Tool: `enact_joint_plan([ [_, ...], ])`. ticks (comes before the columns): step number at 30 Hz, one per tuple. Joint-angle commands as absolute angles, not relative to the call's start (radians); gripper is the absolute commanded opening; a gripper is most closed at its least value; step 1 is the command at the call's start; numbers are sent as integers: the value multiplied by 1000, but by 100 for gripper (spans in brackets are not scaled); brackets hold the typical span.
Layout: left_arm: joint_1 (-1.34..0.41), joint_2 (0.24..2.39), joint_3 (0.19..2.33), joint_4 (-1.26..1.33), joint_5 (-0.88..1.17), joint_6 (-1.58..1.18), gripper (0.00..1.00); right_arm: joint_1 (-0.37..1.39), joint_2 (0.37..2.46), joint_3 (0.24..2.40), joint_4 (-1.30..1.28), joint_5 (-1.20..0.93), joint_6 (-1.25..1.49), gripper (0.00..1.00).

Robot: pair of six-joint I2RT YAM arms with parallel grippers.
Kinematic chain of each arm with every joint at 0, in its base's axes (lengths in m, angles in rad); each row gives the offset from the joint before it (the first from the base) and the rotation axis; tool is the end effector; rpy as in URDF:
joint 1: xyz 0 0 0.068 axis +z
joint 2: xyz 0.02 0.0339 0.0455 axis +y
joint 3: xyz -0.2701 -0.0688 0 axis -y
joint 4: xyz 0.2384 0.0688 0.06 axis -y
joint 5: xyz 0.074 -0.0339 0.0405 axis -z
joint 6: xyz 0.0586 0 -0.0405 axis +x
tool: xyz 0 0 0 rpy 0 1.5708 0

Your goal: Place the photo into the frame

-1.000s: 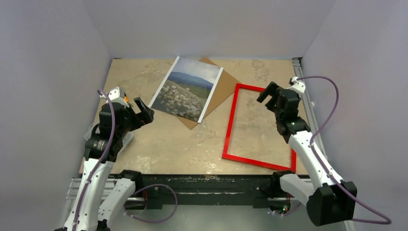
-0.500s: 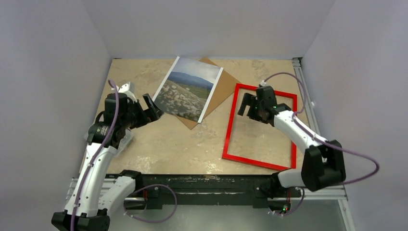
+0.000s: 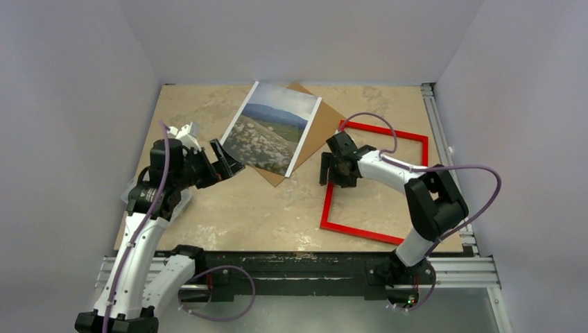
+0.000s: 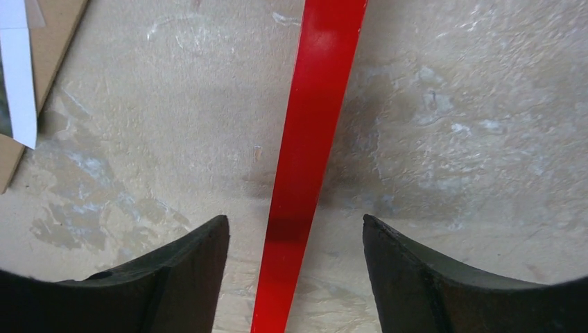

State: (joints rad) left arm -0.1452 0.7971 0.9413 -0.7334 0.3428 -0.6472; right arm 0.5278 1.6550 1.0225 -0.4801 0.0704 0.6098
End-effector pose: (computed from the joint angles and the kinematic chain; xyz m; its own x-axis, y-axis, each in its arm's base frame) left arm 0.1614 -0.0435 0.3286 -0.6875 -0.4734 -0.5506 -0.0022 0.7597 -0.6503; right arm 0.2864 0.1622 0.1713 -0.9075 0.1322 -0.3987 0.0539 0.9780 0.2016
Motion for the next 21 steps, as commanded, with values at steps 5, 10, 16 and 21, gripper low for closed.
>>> enact_joint_plan([
  [5,-143,769,947,-701,418,-663,98,621,1698,1030,-470,201,662,45],
  [10,-143,764,955,-711,430,-660,98,626,1666,1007,-461,230,672,23],
  [16,-143,734,941,-702,461,-654,98,625,1566,1003,-471,205,679,3],
  [21,-159,738,921,-638,525,-671,98,626,1475,1065,-499,156,691,0],
])
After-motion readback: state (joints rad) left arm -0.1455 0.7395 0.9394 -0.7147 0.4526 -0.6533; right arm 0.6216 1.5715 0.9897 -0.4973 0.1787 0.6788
